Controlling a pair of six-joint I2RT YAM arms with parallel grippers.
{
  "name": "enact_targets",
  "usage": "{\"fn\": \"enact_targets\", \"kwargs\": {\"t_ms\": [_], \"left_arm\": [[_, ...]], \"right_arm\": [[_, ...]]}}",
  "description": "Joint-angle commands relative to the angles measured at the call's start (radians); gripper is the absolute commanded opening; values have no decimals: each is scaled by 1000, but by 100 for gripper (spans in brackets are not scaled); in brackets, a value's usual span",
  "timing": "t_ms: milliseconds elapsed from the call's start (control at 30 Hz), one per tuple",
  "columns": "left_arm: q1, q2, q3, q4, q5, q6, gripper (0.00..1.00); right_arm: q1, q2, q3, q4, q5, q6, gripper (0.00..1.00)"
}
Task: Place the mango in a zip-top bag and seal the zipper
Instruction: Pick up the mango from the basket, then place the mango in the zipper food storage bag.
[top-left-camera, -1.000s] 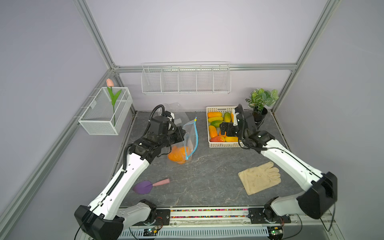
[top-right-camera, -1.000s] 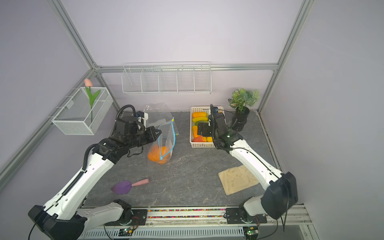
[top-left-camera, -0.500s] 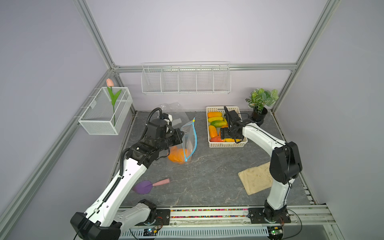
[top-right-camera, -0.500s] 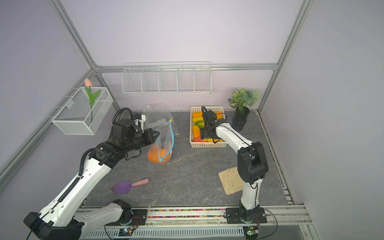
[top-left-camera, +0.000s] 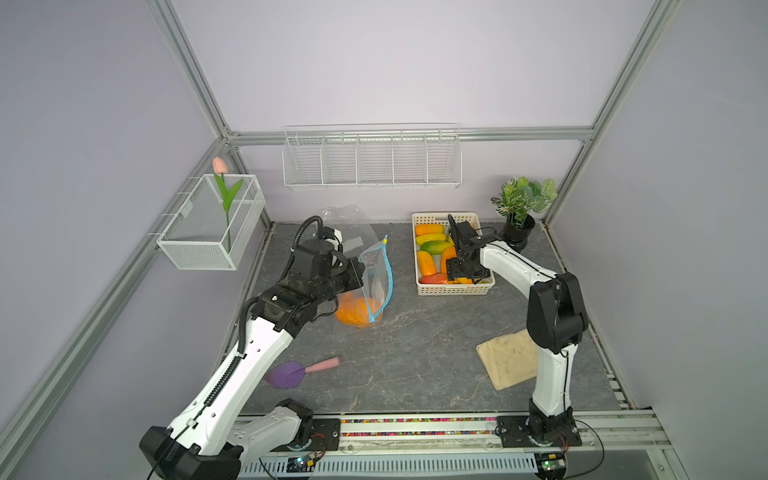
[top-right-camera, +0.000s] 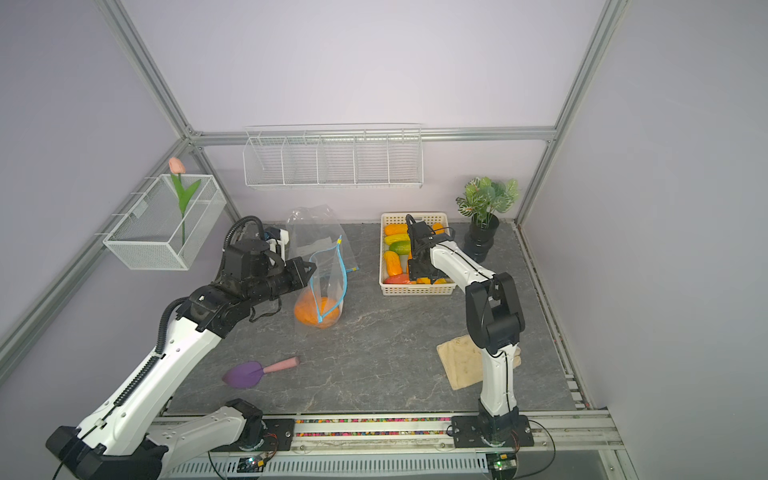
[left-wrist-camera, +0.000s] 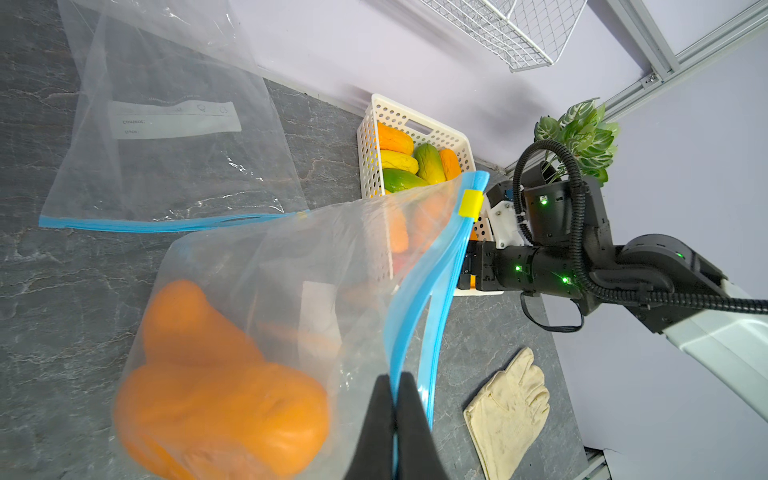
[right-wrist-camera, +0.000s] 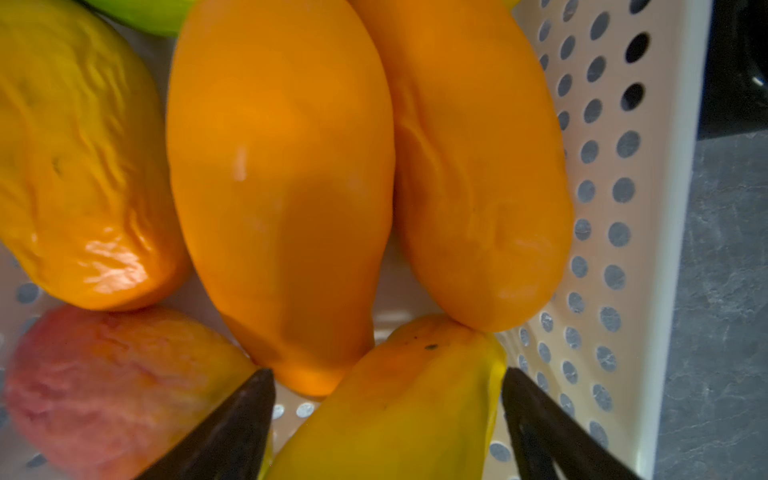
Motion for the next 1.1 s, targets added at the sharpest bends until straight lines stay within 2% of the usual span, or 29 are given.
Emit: {"fn": "enact_targets", "kwargs": {"t_ms": [0,200,333,467,533,667,733,933,1067], "left_arm": [[6,-20,-8,-23,-22,16,0],[7,-15,-18,-5,-5,-1,0],[6,-1,-20,18,16,-15,0],[7,19,-20,38,37,-28,0],[6,26,-18,46,49,-33,0],[7,33,-15,57,60,-35,0],[6,32,-17,60,59,-36,0],[6,33,-15,56,62,-42,0],[7,23,-15,49,59,-52,0]], "right_arm": [[1,8,33,-49,34,-15,74],[2,-78,39,-57,31,-27,47],[1,-185,30,-42,40,-35,39],[5,-343,7,20,7,-28,35],[16,-450,-51,119,-107,-22,34],[99,-673,-268,484,-393,60,33],[165,-735,-353,633,-448,117,32],[349,-699,-422,850,-460,181,33],[404,-592,-374,822,-421,171,35]]}}
